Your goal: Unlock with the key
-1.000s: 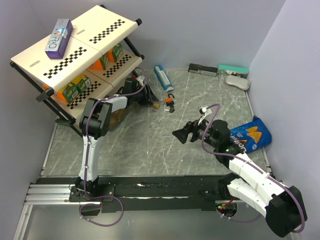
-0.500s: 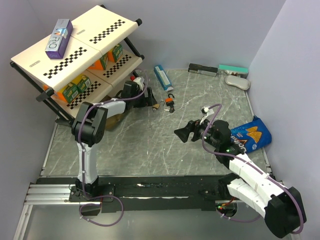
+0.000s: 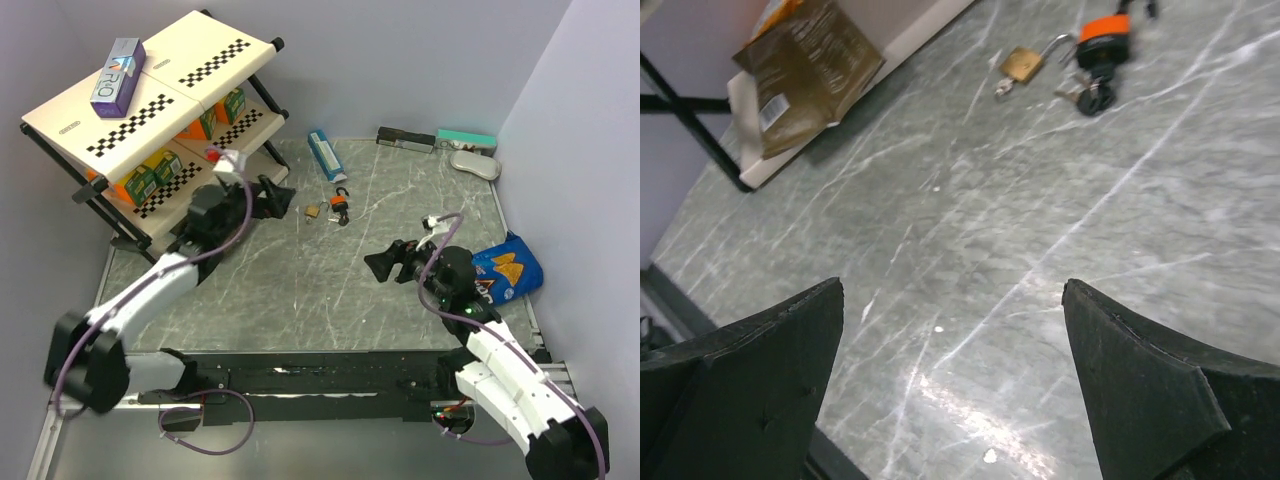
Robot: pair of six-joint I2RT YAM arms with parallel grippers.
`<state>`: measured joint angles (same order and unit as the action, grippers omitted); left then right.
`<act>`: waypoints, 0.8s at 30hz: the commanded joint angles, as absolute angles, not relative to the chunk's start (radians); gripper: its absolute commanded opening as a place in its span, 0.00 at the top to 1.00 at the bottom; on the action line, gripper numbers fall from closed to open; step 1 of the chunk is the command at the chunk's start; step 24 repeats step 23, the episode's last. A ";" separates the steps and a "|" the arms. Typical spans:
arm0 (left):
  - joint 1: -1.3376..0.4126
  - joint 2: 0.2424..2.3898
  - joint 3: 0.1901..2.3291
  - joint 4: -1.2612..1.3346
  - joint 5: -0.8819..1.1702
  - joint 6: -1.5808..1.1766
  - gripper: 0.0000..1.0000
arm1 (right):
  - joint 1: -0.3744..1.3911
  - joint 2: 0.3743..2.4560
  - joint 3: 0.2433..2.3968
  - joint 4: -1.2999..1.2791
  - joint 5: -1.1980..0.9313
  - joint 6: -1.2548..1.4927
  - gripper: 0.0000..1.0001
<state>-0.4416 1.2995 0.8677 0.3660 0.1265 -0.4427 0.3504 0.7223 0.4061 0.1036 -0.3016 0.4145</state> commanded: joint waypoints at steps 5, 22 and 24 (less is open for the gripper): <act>-0.440 0.938 0.813 0.128 0.012 -0.439 0.01 | 0.344 0.554 0.476 -0.070 -0.166 0.328 0.04; -0.440 0.785 0.819 -0.063 0.003 -0.373 0.00 | 0.345 0.477 0.508 -0.127 -0.124 0.295 0.04; -0.440 0.788 0.822 -0.064 0.005 -0.373 0.00 | 0.344 0.477 0.506 -0.127 -0.124 0.293 0.04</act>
